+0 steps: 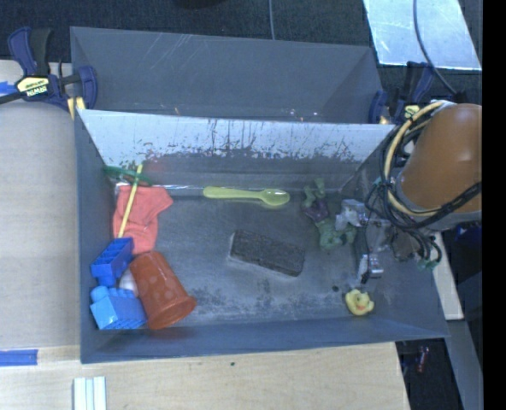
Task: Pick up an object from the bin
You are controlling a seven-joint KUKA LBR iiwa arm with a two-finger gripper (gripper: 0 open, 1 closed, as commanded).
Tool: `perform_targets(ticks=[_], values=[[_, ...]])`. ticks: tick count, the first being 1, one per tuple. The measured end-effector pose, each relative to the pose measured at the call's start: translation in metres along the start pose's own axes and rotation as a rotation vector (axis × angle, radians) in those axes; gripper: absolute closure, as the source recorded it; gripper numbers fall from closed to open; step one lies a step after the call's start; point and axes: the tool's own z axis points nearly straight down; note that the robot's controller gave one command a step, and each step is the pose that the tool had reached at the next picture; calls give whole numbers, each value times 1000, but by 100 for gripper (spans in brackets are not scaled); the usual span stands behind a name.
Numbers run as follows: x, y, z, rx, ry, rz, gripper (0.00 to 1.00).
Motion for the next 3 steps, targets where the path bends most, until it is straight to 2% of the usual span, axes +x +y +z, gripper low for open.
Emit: perform_targets(ticks=[1, 2, 3], values=[[7, 33, 59, 0, -3, 250, 0], [4, 102, 76, 1, -6, 288, 0], [-3, 118, 77, -2, -7, 294, 0]])
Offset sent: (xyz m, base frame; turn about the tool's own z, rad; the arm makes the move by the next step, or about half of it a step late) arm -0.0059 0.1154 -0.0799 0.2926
